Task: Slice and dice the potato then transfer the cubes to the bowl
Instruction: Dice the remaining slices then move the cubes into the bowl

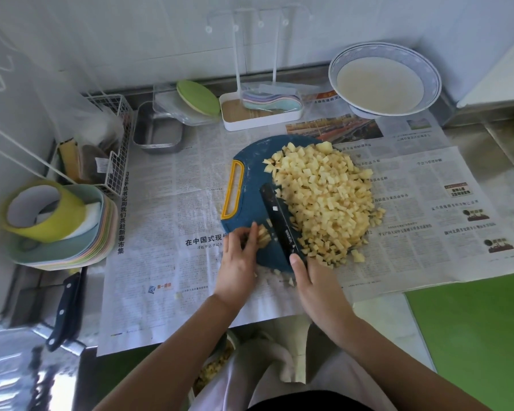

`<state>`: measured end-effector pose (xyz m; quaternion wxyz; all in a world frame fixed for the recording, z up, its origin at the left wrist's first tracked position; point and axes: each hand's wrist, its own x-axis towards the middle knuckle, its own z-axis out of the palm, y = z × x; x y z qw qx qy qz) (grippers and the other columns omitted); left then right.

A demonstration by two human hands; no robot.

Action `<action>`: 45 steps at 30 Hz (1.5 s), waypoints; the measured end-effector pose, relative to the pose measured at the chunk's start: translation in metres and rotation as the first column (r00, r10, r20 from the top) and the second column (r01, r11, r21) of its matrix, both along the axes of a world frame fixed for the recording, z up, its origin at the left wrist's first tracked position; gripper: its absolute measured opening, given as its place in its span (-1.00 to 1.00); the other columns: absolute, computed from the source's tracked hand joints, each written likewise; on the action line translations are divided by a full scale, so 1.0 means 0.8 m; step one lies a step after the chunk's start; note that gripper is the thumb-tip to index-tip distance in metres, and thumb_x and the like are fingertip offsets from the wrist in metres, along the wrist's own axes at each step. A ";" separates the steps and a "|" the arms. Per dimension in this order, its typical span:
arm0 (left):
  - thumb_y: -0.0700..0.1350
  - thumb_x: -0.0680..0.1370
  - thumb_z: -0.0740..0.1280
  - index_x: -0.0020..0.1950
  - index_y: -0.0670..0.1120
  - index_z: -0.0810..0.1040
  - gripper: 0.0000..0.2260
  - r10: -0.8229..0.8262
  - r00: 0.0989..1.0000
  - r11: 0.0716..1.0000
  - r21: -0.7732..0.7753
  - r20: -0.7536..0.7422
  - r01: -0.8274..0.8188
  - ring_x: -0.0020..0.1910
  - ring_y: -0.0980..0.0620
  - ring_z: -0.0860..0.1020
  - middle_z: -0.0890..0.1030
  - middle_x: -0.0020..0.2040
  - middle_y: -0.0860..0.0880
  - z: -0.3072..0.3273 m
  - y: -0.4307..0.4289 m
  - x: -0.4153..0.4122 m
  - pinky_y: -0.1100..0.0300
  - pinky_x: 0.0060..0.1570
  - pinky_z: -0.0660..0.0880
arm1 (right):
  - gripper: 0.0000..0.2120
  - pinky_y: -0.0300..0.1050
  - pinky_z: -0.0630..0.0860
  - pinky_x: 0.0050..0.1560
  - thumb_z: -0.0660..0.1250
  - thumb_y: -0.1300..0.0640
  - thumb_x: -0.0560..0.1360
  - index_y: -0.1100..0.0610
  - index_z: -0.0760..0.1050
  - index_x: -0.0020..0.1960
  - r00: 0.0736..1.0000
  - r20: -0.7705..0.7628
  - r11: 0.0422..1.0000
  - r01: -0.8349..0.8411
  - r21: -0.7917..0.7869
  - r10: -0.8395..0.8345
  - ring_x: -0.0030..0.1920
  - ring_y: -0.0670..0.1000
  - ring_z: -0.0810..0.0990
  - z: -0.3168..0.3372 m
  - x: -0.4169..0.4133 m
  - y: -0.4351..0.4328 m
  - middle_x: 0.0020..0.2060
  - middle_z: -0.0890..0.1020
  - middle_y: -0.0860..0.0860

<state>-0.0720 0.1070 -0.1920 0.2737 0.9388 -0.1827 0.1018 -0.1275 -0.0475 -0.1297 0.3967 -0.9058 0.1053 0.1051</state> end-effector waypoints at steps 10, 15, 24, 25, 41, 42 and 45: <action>-0.57 0.26 0.31 0.38 -0.35 0.39 -0.34 0.020 1.000 1.000 0.001 0.002 -0.020 0.07 -0.12 0.35 0.33 0.13 -0.13 0.001 -0.002 -0.002 0.01 0.00 0.51 | -0.64 -0.27 0.31 -0.38 -0.03 -0.14 0.63 0.06 0.36 -0.14 0.994 -0.008 0.986 -0.110 -0.129 0.110 -0.36 -0.12 0.44 0.010 -0.015 0.008 -0.38 0.43 -0.09; -0.58 0.29 0.33 0.37 -0.36 0.39 -0.37 0.039 0.999 0.999 -0.023 0.000 -0.039 0.08 -0.12 0.35 0.41 0.12 -0.19 -0.005 -0.002 -0.002 -0.02 0.05 0.50 | -0.63 -0.27 0.30 -0.37 -0.04 -0.13 0.64 0.06 0.34 -0.17 0.991 -0.079 0.983 -0.119 -0.143 0.108 -0.35 -0.13 0.42 0.011 -0.009 0.009 -0.38 0.41 -0.09; -0.55 0.30 0.41 0.32 -0.37 0.45 -0.41 0.029 0.999 0.996 -0.082 0.035 -0.026 0.04 -0.08 0.37 0.37 0.09 -0.11 -0.004 -0.003 0.002 0.13 0.05 0.42 | -0.58 -0.23 0.26 -0.36 -0.05 -0.11 0.66 0.08 0.32 -0.25 0.971 -0.206 0.979 -0.148 -0.138 0.118 -0.36 -0.07 0.41 0.009 0.011 0.009 -0.38 0.40 -0.05; -0.54 0.31 0.41 0.32 -0.37 0.45 -0.42 0.037 0.999 0.996 -0.087 0.033 -0.034 0.03 -0.08 0.38 0.41 0.08 -0.15 -0.004 -0.003 0.002 0.13 0.04 0.42 | -0.60 -0.22 0.28 -0.33 -0.06 -0.11 0.66 0.09 0.33 -0.20 0.975 -0.188 0.970 -0.154 -0.190 0.118 -0.33 -0.07 0.42 0.007 0.013 0.014 -0.36 0.39 -0.07; -0.27 0.49 0.42 0.08 -0.24 0.56 -0.81 0.137 0.990 0.929 -0.343 -0.041 -0.143 -0.03 0.08 0.49 0.60 -0.03 -0.07 0.008 0.001 0.002 0.22 0.00 0.46 | -0.66 -0.24 0.30 -0.44 0.06 -0.07 0.64 0.02 0.36 -0.26 0.999 0.012 0.998 -0.034 0.048 0.033 -0.47 -0.11 0.38 0.017 -0.008 0.013 -0.47 0.40 -0.08; -0.29 0.48 0.42 0.04 -0.23 0.56 -0.84 0.137 0.990 0.928 -0.344 -0.040 -0.142 -0.05 0.08 0.50 0.59 -0.03 -0.04 0.009 0.001 0.001 0.21 -0.04 0.47 | -0.66 -0.24 0.29 -0.44 0.05 -0.07 0.64 0.04 0.38 -0.23 0.998 0.006 0.998 -0.060 0.029 0.060 -0.47 -0.11 0.37 0.018 -0.010 0.015 -0.47 0.40 -0.08; -0.33 0.48 0.42 0.00 -0.22 0.56 -0.87 0.127 0.991 0.931 -0.342 -0.029 -0.129 -0.10 0.07 0.51 0.55 -0.04 0.02 0.009 0.002 0.001 0.25 -0.09 0.47 | -0.62 -0.26 0.26 -0.41 0.00 -0.12 0.64 0.09 0.40 -0.16 0.994 -0.029 0.993 -0.108 -0.048 0.107 -0.44 -0.13 0.37 0.013 -0.011 0.019 -0.43 0.40 -0.08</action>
